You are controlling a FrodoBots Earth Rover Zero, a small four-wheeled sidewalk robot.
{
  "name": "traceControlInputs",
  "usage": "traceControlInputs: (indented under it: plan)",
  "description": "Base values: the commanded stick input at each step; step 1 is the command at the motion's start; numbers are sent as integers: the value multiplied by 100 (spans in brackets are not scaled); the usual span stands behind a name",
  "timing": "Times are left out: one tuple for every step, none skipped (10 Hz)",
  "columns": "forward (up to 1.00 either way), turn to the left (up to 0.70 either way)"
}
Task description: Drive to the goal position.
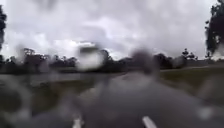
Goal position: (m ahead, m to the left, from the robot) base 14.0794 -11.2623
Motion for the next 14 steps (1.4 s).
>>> traceControlInputs:
  plan:
    - [85,-12]
    - [85,-34]
    - [85,-34]
    - [85,-1]
    - [85,0]
    - [85,0]
    - [85,0]
    - [85,0]
    - [85,0]
    - [85,0]
    - [85,0]
    - [85,-1]
    - [85,-12]
    - [85,-31]
